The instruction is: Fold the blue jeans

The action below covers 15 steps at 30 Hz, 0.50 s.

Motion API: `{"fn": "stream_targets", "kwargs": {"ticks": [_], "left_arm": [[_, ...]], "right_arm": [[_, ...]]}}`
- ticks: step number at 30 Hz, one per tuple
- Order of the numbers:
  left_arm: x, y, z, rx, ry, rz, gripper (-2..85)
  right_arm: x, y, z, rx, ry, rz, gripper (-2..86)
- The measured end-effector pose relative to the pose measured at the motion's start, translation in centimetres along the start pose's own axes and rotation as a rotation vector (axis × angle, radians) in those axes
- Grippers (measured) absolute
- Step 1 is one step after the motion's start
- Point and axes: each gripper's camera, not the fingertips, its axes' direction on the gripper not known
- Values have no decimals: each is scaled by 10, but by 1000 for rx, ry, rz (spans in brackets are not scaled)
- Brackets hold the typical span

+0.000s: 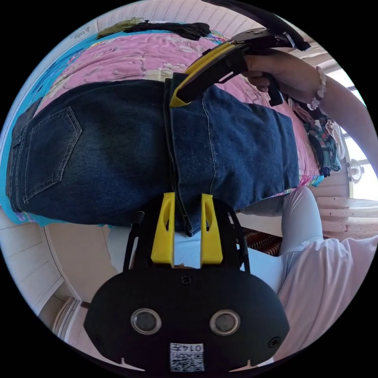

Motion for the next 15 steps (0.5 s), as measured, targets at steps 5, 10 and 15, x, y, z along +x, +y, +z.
{"fn": "stream_targets", "kwargs": {"ticks": [5,10,15], "left_arm": [[-5,35,-33,119,5,-21,3],[-13,82,-79,273,124,-37,-8],[-20,118,-126,425,152,-23,-10]], "right_arm": [[-9,19,-26,95,45,-86,43],[-5,54,-62,204,5,-76,28],[-1,76,-112,291,-2,-105,24]]}}
